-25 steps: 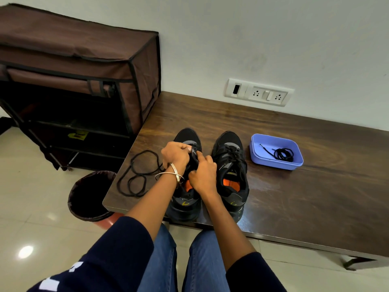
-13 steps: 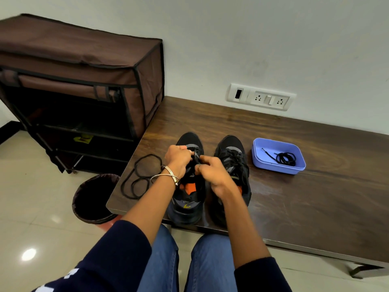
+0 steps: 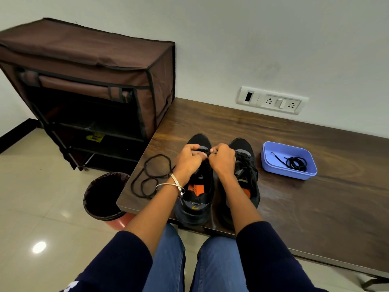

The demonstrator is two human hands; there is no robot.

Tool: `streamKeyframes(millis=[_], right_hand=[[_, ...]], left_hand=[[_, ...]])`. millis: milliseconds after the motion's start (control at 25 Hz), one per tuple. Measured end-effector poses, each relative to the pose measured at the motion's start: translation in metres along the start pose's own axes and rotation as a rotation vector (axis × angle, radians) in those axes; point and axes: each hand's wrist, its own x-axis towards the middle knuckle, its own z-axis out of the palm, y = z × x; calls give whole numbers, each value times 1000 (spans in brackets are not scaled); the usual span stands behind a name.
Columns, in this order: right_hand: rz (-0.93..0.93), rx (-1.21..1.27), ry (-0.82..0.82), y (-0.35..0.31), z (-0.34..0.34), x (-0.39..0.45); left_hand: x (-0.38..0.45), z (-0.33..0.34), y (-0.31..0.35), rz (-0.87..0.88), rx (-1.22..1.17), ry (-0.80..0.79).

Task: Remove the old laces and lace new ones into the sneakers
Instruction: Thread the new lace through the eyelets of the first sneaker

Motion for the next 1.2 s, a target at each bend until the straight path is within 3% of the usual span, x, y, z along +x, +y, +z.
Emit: streamKeyframes(millis=[120, 240, 400, 520, 600, 680, 800, 880, 1040, 1200], right_hand=[[64, 118, 1, 1, -6, 11], [137, 387, -25, -1, -14, 16], [116, 919, -34, -37, -59, -7], [-20, 1222, 125, -61, -114, -22], [-180, 1160, 279, -65, -139, -25], [-291, 720, 265, -61, -134, -19], [-194, -107, -90, -32, -78, -12], [-76, -298, -235, -13, -42, -13], [-22, -97, -108, -7, -37, -13], [-174, 523, 341, -39, -96, -20]], left_hand=[[-12, -17, -3, 265, 285, -24], [-22, -28, -5, 314, 618, 30], [-27, -21, -9, 271, 607, 94], [-29, -17, -18, 221, 616, 112], [-30, -15, -20, 219, 613, 129], [-29, -14, -19, 220, 630, 120], [-29, -13, -20, 196, 630, 89], [-29, -13, -21, 207, 621, 100], [-26, -12, -23, 248, 611, 129], [-25, -12, -23, 262, 628, 137]])
